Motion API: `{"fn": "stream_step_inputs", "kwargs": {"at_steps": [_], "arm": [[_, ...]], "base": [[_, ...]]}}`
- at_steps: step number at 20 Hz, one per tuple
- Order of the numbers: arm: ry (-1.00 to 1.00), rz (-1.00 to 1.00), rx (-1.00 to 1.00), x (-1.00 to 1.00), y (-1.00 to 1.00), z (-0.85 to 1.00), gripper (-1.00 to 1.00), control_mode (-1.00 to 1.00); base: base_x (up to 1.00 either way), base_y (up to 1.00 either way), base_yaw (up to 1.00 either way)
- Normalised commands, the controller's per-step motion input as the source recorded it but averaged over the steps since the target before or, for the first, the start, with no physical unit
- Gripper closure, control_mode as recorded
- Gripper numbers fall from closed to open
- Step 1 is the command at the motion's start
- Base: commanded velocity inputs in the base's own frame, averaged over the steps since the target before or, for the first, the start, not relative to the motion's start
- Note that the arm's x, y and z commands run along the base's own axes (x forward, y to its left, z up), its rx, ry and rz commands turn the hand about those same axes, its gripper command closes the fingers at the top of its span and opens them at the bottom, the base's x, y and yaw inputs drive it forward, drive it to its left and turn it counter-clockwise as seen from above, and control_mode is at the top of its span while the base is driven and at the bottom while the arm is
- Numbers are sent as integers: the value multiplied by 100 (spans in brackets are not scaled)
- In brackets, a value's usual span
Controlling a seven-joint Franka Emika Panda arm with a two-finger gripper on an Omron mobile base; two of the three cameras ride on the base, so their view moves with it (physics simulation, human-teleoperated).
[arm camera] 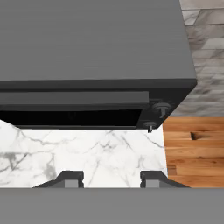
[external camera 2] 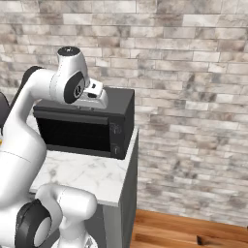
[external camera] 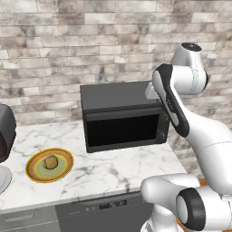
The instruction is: Open the toaster oven door. Place the bread on the top rack in the toaster oven and place the steak on the bottom rack.
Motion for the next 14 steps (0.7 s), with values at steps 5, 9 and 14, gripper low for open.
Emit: {"fn": "stream_step_inputs", "kwargs": {"at_steps": [5,9,14], "arm": [[0,0,0,0,0,0,-100,100],[0,0,0,0,0,0,-100,100],[0,0,0,0,0,0,-100,100]], "base": [[0,0,0],[0,0,0],[-15,11,4]]}}
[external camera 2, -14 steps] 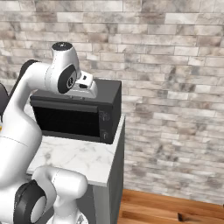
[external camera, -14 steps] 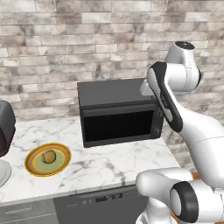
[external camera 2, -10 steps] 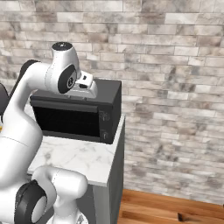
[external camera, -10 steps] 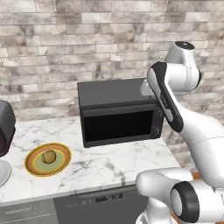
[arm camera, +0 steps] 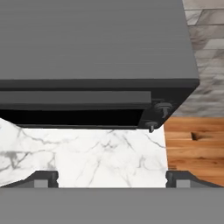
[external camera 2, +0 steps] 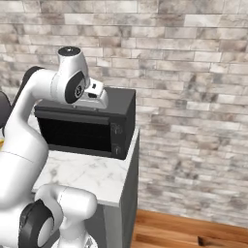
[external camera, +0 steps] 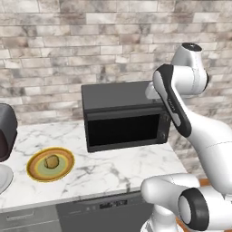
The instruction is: Open the toaster oven door. Place the bread on the top rack in the toaster oven and place the steak on the bottom rack.
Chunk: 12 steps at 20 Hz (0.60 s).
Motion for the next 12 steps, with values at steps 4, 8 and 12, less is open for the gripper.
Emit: {"fn": "stream_step_inputs", "kwargs": {"at_steps": [4,8,12], "arm": [[0,0,0,0,0,0,-100,100],[0,0,0,0,0,0,-100,100],[0,0,0,0,0,0,-100,100]], "base": [[-19,39,5],[-20,42,0],[-8,51,0]]}}
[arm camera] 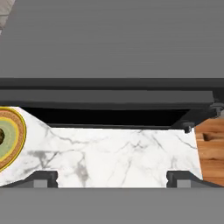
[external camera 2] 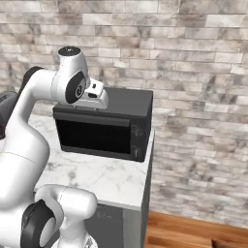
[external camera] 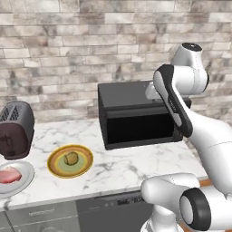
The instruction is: Open the toaster oven door. Place the bread on the top rack in the toaster oven and place the steak on the bottom rack.
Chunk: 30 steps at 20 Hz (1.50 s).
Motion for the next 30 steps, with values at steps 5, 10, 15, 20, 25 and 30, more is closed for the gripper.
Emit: {"fn": "stream_step_inputs", "kwargs": {"at_steps": [5,10,15,20,25,30], "arm": [[0,0,0,0,0,0,-100,100],[0,0,0,0,0,0,-100,100],[0,0,0,0,0,0,-100,100],[0,0,0,0,0,0,-100,100],[0,0,0,0,0,0,-100,100],[0,0,0,0,0,0,-100,100]], "base": [[-1,56,0],[0,56,0],[0,57,0],[1,49,0],[5,45,0],[3,19,0]]}}
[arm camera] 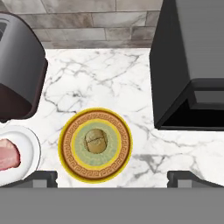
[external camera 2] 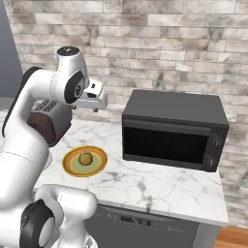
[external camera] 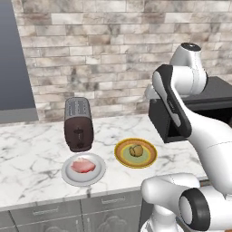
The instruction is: Open the toaster oven door. Place the bread on the top rack in the toaster oven and place the steak on the bottom rack.
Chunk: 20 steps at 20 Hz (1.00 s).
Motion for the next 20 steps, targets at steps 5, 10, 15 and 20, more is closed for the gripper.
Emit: {"fn": "stream_step_inputs", "kwargs": {"at_steps": [5,10,15,20], "arm": [[0,0,0,2,1,0,-100,-100],[-4,-5,0,1,-9,-4,-100,-100],[-15,-20,7,-14,-36,-20,-100,-100],[-25,-18,2,-9,-40,-13,-100,-100]], "base": [[0,0,0],[0,0,0],[0,0,0],[0,0,0]]}}
